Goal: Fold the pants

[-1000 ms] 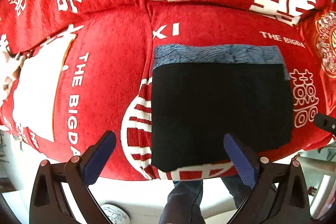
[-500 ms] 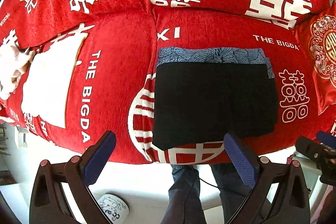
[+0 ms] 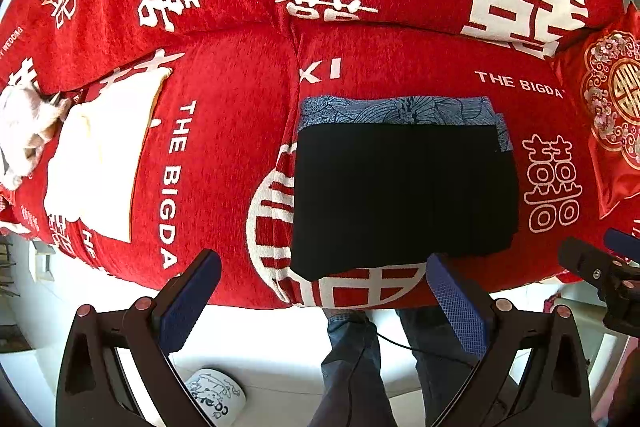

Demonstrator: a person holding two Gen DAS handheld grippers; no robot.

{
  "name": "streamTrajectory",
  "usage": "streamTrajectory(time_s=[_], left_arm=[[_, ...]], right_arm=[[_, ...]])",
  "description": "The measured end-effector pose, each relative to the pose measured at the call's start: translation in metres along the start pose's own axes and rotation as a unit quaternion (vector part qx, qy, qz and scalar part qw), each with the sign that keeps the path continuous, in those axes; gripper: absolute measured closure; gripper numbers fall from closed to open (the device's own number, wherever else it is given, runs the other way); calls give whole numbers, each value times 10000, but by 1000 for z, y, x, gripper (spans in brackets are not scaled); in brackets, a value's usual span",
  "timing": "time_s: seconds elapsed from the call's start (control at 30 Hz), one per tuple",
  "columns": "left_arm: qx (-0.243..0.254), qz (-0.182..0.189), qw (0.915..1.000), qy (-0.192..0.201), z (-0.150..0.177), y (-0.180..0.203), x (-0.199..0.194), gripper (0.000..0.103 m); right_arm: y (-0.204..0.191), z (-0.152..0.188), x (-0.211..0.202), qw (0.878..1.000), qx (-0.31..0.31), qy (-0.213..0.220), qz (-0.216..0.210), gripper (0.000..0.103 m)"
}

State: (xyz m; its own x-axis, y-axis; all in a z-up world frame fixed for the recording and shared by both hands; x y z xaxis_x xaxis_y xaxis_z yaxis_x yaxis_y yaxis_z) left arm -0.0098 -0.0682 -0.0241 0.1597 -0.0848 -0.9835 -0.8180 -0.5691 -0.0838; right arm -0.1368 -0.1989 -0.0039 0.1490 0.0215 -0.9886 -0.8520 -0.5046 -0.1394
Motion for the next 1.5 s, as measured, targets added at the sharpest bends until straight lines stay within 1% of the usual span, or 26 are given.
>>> streamTrajectory(time_s=[0.53, 1.5], left_arm=[[185, 25, 9998, 43, 2, 2, -5, 0], [281, -26, 9996, 54, 6, 1, -7, 0]], right_arm=[[-9, 5, -4, 9999, -18, 93, 72, 0], [-19, 15, -6, 9995, -183, 178, 162, 0]])
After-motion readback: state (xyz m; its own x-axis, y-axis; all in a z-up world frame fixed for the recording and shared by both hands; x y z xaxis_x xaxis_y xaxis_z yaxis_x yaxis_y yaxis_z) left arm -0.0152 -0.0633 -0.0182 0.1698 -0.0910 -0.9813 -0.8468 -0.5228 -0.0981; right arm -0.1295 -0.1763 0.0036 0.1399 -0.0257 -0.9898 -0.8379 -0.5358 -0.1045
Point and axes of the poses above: each gripper's, at about its wrist camera, not at the fingertips, and x roughly the way its jaws point, y to its right, z to its underside, the point moved 1 cm from there along x, roughly the way its jaws point, and after that the axes turned 12 degrees about x, right-handed, at the moved point
